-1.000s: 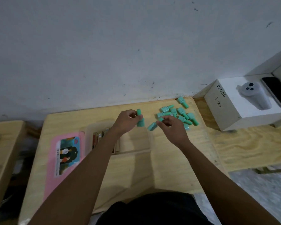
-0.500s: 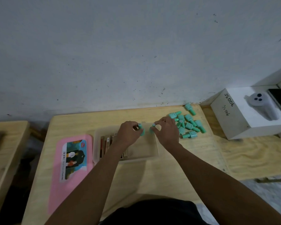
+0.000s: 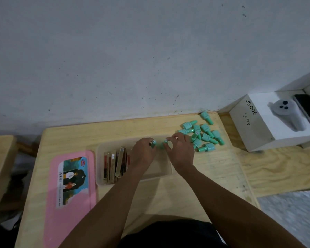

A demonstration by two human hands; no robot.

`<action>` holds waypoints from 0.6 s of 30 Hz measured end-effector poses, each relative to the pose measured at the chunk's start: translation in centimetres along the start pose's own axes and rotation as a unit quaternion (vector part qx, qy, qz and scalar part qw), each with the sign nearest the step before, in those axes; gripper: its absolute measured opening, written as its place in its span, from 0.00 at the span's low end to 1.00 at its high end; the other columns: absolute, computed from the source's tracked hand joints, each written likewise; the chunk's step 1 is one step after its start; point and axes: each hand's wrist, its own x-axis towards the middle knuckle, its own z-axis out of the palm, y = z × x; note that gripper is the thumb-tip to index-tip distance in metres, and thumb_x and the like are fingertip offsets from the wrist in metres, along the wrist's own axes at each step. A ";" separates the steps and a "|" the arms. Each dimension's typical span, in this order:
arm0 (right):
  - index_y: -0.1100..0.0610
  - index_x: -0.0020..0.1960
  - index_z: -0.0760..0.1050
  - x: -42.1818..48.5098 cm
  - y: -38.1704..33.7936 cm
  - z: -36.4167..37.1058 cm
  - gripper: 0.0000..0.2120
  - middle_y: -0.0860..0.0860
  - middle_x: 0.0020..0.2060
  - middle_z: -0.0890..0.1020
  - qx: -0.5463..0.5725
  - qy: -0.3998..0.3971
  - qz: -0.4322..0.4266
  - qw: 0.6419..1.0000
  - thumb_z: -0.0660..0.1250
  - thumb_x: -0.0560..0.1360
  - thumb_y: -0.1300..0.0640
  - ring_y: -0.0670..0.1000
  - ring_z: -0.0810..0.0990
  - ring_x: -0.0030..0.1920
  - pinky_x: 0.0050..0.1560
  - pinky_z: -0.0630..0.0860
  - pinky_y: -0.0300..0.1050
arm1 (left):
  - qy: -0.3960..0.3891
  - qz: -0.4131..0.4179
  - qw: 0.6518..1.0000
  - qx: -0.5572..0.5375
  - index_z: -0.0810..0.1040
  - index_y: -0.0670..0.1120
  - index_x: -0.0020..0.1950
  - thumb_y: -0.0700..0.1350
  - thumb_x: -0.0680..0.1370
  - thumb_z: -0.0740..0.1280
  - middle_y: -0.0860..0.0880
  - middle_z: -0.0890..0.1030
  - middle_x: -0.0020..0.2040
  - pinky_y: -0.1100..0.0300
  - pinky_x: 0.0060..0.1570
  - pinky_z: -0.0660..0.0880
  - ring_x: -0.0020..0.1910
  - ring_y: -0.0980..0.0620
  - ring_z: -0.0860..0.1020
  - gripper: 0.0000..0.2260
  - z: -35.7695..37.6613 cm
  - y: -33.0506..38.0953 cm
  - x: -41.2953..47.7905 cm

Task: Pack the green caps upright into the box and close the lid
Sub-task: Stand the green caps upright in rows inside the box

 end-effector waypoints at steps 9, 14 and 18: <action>0.50 0.54 0.81 0.0 0.2 0.1 0.11 0.50 0.52 0.80 0.038 -0.009 0.000 0.999 0.70 0.73 0.49 0.53 0.77 0.54 0.46 0.77 0.49 | 0.037 -0.017 0.999 -0.013 0.80 0.52 0.59 0.48 0.75 0.68 0.51 0.83 0.55 0.57 0.48 0.75 0.53 0.50 0.80 0.13 1.4 0.0 0.0; 0.51 0.54 0.82 0.1 0.1 0.0 0.11 0.50 0.52 0.80 0.058 -0.020 0.008 0.998 0.70 0.73 0.50 0.53 0.77 0.54 0.47 0.76 0.48 | 0.053 -0.008 0.998 -0.014 0.81 0.50 0.58 0.46 0.75 0.69 0.50 0.84 0.54 0.58 0.47 0.74 0.52 0.49 0.81 0.12 1.7 0.2 -0.2; 0.50 0.55 0.81 0.2 0.1 -0.4 0.11 0.49 0.54 0.79 0.065 -0.032 0.004 0.997 0.69 0.74 0.49 0.52 0.76 0.56 0.47 0.76 0.47 | 0.057 -0.011 0.998 -0.014 0.81 0.50 0.57 0.47 0.74 0.70 0.50 0.85 0.52 0.56 0.46 0.76 0.50 0.48 0.82 0.12 1.7 0.0 -0.2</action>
